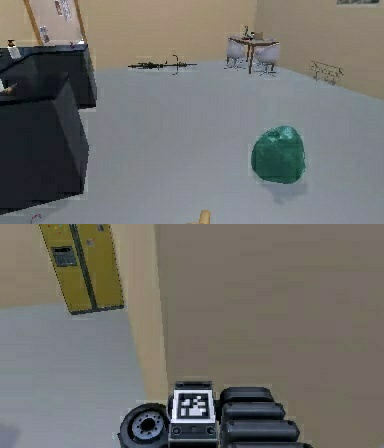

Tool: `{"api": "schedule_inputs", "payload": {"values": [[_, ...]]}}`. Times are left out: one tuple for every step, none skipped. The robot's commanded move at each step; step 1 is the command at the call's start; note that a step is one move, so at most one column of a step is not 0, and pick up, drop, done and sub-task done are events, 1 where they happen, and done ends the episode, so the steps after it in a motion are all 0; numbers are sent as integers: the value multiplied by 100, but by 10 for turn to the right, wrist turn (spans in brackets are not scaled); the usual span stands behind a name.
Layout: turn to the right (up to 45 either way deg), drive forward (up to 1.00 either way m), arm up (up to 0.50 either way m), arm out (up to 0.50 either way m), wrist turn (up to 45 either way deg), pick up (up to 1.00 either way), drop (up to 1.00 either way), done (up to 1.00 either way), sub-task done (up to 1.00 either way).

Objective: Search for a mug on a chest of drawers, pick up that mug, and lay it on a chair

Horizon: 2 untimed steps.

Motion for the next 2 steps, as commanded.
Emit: {"api": "schedule_inputs", "payload": {"values": [[60, 0, 0, 0, 0, 0, 0, 0, 0], [0, 100, 0, 0, 0, 0, 0, 0, 0]]}}
